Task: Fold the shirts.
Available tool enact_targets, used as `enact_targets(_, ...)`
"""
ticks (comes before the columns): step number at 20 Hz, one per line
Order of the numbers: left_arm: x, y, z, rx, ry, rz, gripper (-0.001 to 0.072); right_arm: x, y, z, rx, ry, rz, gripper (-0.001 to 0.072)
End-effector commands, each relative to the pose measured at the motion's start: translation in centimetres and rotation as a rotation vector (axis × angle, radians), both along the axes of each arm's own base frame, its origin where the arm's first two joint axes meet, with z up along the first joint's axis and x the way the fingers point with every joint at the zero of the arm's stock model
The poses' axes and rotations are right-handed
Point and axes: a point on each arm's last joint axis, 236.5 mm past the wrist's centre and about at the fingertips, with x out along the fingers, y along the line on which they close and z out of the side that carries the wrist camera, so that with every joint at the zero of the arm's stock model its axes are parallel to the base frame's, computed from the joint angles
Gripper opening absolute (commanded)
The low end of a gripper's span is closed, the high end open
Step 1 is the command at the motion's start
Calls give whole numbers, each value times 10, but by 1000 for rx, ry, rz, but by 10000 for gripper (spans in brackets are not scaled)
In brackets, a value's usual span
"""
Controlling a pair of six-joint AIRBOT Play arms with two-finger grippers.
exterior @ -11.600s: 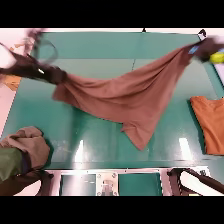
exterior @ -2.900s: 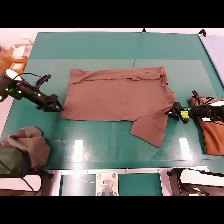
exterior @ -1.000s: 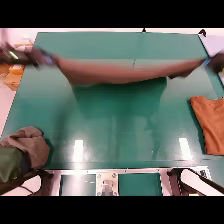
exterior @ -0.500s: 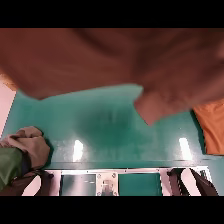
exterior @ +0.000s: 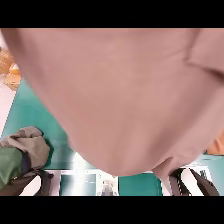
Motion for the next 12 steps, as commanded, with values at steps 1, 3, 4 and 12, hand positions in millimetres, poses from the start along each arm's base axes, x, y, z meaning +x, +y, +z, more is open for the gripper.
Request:
enact_targets(1,59,-11,-133,-68,254,-57,24,63,-4,-139,163,242,64,22)
enact_targets(3,96,-22,-206,-73,378,-68,23,99,1,-228,243,403,83,22)
enact_targets(4,112,-24,-237,-79,422,-55,23,117,3,-270,281,485,91,22)
enact_targets(12,212,-19,-332,-118,507,31,23,233,-15,-406,485,709,135,22)
